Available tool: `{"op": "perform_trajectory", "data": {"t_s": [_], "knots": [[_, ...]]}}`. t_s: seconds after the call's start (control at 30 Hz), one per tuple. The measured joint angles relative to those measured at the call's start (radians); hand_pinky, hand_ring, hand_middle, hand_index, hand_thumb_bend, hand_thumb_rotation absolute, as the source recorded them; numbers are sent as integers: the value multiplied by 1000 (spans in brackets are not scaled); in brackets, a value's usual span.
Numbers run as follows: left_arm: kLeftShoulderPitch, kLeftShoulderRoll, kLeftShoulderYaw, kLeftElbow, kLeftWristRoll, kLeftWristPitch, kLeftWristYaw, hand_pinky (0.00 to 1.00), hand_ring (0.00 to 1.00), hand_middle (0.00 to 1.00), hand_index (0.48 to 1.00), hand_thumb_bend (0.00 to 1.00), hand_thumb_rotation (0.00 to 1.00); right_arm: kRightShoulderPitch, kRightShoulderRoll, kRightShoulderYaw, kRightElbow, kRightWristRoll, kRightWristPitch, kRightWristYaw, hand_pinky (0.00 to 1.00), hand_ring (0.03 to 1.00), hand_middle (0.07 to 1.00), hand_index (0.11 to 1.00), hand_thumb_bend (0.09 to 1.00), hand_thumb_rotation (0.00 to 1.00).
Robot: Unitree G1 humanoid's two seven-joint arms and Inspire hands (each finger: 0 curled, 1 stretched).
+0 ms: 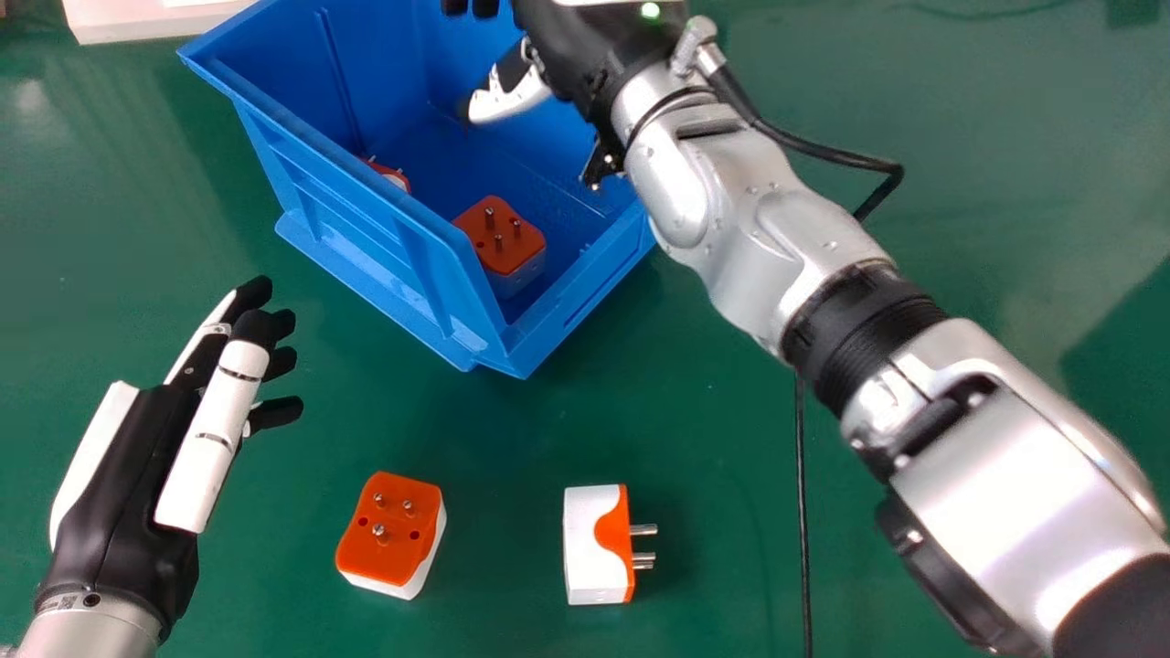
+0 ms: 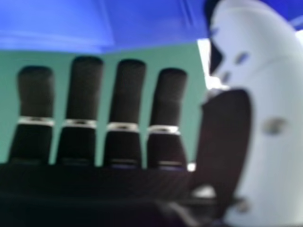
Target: Pick all objects and put in blue box
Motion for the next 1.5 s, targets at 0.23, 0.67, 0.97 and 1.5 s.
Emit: {"op": "perform_trajectory", "data": {"t_s": [0.23,0.67,0.97,1.5], "knots": [[-38,17,-8,31,9,9,5,807,894,921,938,536,1000,281,-97,-49,-420,-5,6,9,439,598,683,555,515,0],[-102,27,-12,94,37,11,10,801,891,917,932,539,1000,956,-156,-147,-1168,-26,50,37,603,758,799,738,629,0],[-129,28,-29,143,50,-2,14,803,892,917,932,543,1000,1327,-178,-199,-1308,-30,23,22,602,777,816,768,665,29],[-189,28,-53,195,69,-15,21,794,895,922,935,537,1000,1511,-223,-213,-1231,-1,-57,113,665,828,864,817,661,127]]}}
